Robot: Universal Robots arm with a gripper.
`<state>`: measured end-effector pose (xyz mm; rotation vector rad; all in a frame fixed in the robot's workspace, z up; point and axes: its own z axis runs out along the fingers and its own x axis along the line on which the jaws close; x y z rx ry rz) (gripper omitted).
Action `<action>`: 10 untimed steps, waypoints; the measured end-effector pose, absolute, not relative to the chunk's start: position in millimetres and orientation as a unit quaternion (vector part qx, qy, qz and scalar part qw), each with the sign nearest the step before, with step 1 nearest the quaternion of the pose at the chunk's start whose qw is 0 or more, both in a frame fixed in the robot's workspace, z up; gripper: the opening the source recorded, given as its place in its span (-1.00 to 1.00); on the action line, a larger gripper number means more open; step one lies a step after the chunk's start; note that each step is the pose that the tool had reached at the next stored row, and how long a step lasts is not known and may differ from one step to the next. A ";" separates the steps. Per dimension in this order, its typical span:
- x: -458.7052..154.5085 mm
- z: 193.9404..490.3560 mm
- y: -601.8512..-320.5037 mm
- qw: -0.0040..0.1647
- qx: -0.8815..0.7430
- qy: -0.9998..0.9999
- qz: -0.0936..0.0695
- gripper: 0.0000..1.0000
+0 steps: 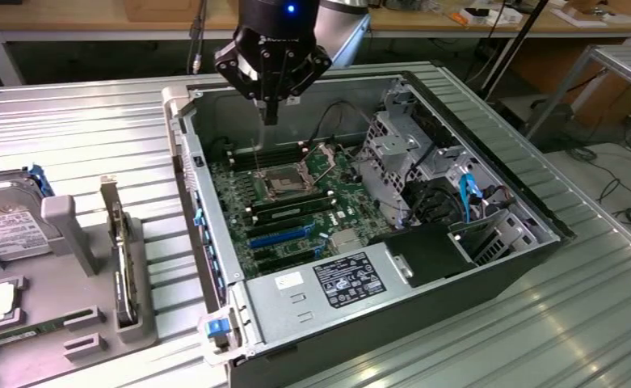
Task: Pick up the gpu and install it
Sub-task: 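Reach for the gpu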
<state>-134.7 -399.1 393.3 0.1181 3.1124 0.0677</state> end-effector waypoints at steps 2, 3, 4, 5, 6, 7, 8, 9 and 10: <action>-138.4 393.3 -399.2 0.013 0.038 0.999 0.022 -0.79; -139.3 393.3 -399.2 0.013 0.038 0.999 0.022 -0.79; -140.4 393.3 -399.3 0.013 0.038 0.999 0.022 -0.79; -142.3 393.3 -399.3 0.013 0.038 0.999 0.022 -0.79; -144.4 393.3 -399.4 0.013 0.038 0.999 0.022 -0.79; -147.2 393.3 -399.6 0.013 0.038 0.999 0.022 -0.79; -150.1 393.3 -399.7 0.013 0.038 0.999 0.022 -0.79; -151.9 393.3 -399.8 0.013 0.038 0.999 0.022 -0.79; -153.6 393.3 -399.9 0.013 0.038 0.999 0.022 -0.79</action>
